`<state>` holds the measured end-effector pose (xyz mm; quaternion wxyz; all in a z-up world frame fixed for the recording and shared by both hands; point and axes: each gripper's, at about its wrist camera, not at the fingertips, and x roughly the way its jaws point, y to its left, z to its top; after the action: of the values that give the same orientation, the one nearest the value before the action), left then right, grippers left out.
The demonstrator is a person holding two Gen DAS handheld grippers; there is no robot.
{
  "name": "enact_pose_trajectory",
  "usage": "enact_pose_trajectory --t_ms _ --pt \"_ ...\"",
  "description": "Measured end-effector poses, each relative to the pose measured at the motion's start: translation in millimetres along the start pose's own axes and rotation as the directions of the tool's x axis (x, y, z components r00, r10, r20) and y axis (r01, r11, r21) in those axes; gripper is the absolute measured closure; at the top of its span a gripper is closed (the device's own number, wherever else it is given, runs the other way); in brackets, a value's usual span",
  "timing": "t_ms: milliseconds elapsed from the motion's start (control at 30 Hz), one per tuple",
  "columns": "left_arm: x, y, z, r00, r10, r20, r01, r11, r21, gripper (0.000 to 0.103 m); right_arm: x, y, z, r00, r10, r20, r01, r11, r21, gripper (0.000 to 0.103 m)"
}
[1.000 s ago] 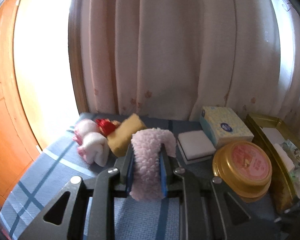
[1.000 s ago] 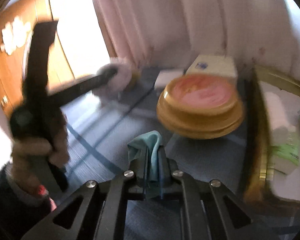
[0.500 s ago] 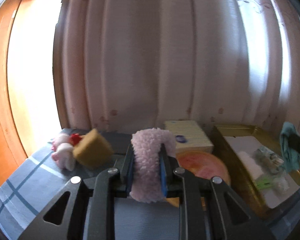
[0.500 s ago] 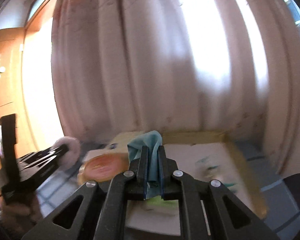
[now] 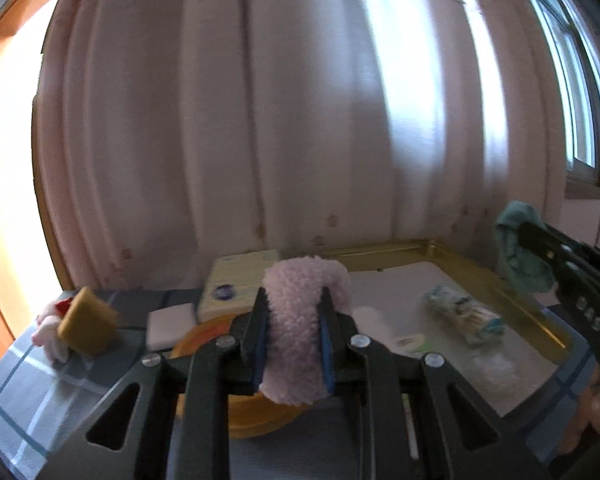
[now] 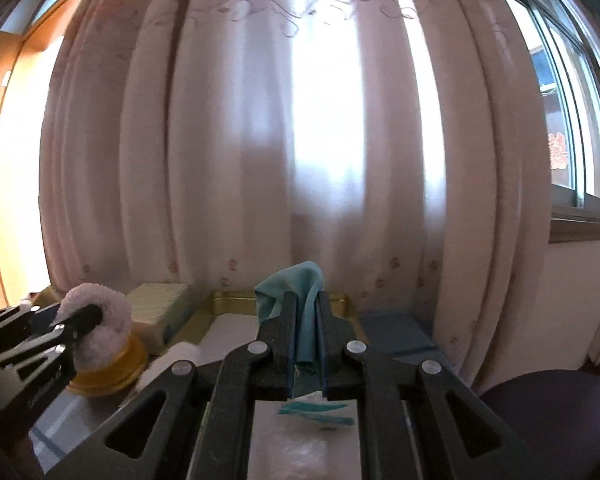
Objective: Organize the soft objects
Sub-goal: 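Carry the pink pad and teal cloth into the gold tray and open both tools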
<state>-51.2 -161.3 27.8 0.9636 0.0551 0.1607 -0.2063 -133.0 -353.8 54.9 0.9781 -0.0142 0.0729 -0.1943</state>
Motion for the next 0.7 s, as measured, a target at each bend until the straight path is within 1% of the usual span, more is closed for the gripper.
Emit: enact_pose_trajectory --t_ms 33,100,200,267,400,467,533,600,700 --pt "1.0 -5.1 1.4 1.0 -0.008 0.0 0.008 1.0 0.006 0.083 1.8 -1.2 0.7 1.0 -0.02 0.008 0.02 1.0 -0.007 0.093" --pt "2.1 -21.2 3.3 1.0 -0.029 0.006 0.028 0.999 0.032 0.083 4.9 -5.4 2.7 0.999 -0.03 0.017 0.03 1.0 -0.002 0.093" --pt "3.5 -39.9 5.3 0.998 -0.054 0.012 0.053 0.997 0.062 0.083 11.0 -16.1 -4.1 1.0 -0.023 -0.014 0.024 0.999 0.04 0.093" --pt "4.3 -50.5 7.5 0.998 -0.066 0.012 0.065 0.995 0.075 0.083 15.7 -23.0 -6.4 0.999 -0.034 -0.027 0.036 0.998 0.054 0.093" --pt "12.2 -70.2 12.1 0.996 -0.09 -0.002 0.09 0.992 0.089 0.083 16.3 -31.0 -12.0 0.998 -0.055 -0.028 0.056 0.997 0.049 0.093" --pt "17.3 -78.7 14.1 0.995 -0.097 -0.012 0.097 0.991 0.091 0.083 20.7 -35.6 -13.6 0.997 -0.063 -0.046 0.066 0.996 0.054 0.093" --pt "22.6 -87.9 15.5 0.995 -0.099 -0.026 0.101 0.99 0.096 0.083 26.7 -37.5 -15.2 0.996 -0.052 -0.078 0.057 0.996 0.069 0.093" --pt "25.7 -93.9 16.1 0.994 -0.101 -0.036 0.104 0.99 0.093 0.083 31.3 -34.7 -15.2 0.994 -0.044 -0.103 0.051 0.997 0.061 0.093" --pt "32.4 -99.2 16.7 0.993 -0.1 -0.057 0.105 0.99 0.094 0.083 30.0 -25.2 -15.3 0.995 -0.014 -0.102 0.016 1.0 0.023 0.093"
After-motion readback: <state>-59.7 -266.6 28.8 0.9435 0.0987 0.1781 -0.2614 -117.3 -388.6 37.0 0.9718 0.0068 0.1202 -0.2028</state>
